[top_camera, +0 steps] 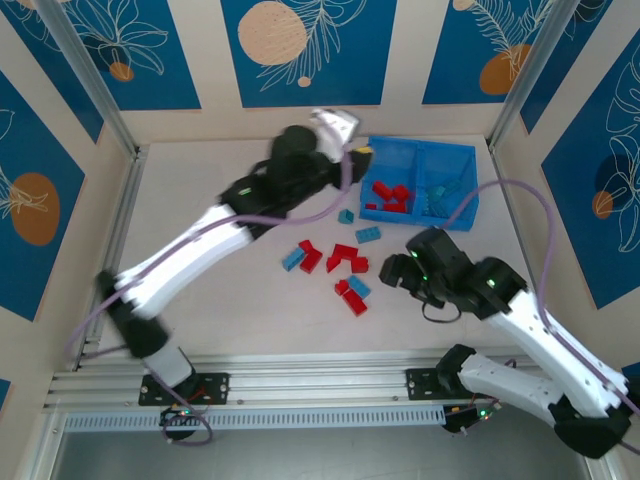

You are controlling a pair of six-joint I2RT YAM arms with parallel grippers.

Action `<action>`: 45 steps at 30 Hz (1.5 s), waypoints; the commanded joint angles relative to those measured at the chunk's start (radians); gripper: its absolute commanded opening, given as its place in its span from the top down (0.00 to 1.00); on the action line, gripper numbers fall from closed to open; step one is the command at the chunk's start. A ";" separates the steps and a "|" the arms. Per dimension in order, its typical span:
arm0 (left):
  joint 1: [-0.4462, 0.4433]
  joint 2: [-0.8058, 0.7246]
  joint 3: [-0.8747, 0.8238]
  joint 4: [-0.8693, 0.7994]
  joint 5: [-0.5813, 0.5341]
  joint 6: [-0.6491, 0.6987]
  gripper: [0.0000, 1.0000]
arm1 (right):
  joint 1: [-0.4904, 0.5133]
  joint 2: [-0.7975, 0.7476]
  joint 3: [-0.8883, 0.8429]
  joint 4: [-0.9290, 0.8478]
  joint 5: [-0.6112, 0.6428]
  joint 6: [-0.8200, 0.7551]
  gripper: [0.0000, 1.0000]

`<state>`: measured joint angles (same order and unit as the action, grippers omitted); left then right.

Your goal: Sort the legos into containers by color

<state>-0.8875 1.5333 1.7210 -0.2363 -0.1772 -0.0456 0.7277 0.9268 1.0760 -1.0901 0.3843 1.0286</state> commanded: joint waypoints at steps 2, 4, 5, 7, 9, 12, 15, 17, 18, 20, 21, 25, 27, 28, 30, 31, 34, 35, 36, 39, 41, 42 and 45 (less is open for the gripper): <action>0.002 -0.237 -0.309 0.037 0.102 0.217 0.49 | 0.006 0.193 0.095 0.122 -0.014 -0.156 0.15; 0.002 -0.370 -0.438 0.006 0.113 0.284 0.47 | -0.003 0.311 0.144 0.166 -0.015 -0.215 0.13; 0.002 -0.420 -0.485 -0.008 0.113 0.309 0.47 | -0.010 0.366 0.169 0.162 0.010 -0.211 0.12; 0.002 -0.523 -0.576 -0.059 0.118 0.353 0.45 | -0.059 0.487 0.225 0.132 0.032 -0.154 0.12; 0.002 -0.612 -0.657 -0.098 0.157 0.402 0.42 | -0.094 0.584 0.256 0.158 0.004 -0.127 0.12; 0.002 -0.732 -0.802 -0.125 0.286 0.538 0.37 | -0.118 0.708 0.294 0.205 0.044 -0.061 0.12; 0.002 -0.811 -0.921 -0.160 0.392 0.663 0.31 | -0.166 0.790 0.298 0.263 0.051 0.031 0.12; 0.002 -0.835 -0.973 -0.157 0.386 0.684 0.29 | -0.194 0.819 0.274 0.319 0.065 0.088 0.12; 0.002 -0.841 -0.997 -0.146 0.374 0.684 0.27 | -0.205 0.833 0.265 0.345 0.071 0.117 0.12; 0.002 -0.850 -1.034 -0.114 0.365 0.693 0.24 | -0.220 0.861 0.259 0.384 0.083 0.139 0.12; 0.002 -0.854 -1.046 -0.101 0.367 0.700 0.22 | -0.226 0.881 0.264 0.395 0.091 0.140 0.12; 0.002 -0.835 -1.042 -0.113 0.400 0.728 0.19 | -0.244 0.972 0.324 0.387 0.070 0.133 0.13; 0.002 -0.822 -1.035 -0.118 0.411 0.734 0.17 | -0.244 1.011 0.345 0.378 0.067 0.141 0.15; 0.003 -0.817 -1.035 -0.119 0.415 0.736 0.16 | -0.243 1.026 0.348 0.379 0.070 0.147 0.16; 0.002 -0.815 -1.034 -0.123 0.414 0.737 0.13 | -0.246 1.050 0.345 0.396 0.071 0.153 0.17; 0.002 -0.818 -1.036 -0.122 0.412 0.739 0.12 | -0.249 1.064 0.343 0.406 0.070 0.150 0.18; 0.002 -0.830 -1.047 -0.119 0.409 0.742 0.08 | -0.255 1.089 0.339 0.422 0.067 0.140 0.19; 0.002 -0.833 -1.051 -0.118 0.410 0.744 0.07 | -0.257 1.090 0.336 0.429 0.067 0.137 0.19; 0.002 -0.836 -1.054 -0.118 0.409 0.744 0.06 | -0.257 1.087 0.330 0.437 0.067 0.135 0.18; 0.002 -0.838 -1.057 -0.117 0.406 0.747 0.04 | -0.258 1.080 0.323 0.442 0.069 0.131 0.18; 0.004 -0.838 -1.058 -0.118 0.406 0.751 0.03 | -0.258 1.072 0.322 0.450 0.072 0.122 0.18; 0.004 -0.837 -1.058 -0.116 0.406 0.750 0.03 | -0.260 1.068 0.322 0.456 0.079 0.118 0.18; 0.005 -0.835 -1.059 -0.116 0.412 0.752 0.02 | -0.267 1.071 0.321 0.481 0.095 0.097 0.15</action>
<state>-0.8875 0.7059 0.6739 -0.3779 0.2024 0.6903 0.4686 2.0087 1.4006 -0.6392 0.4389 1.1397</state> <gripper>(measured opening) 0.977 0.850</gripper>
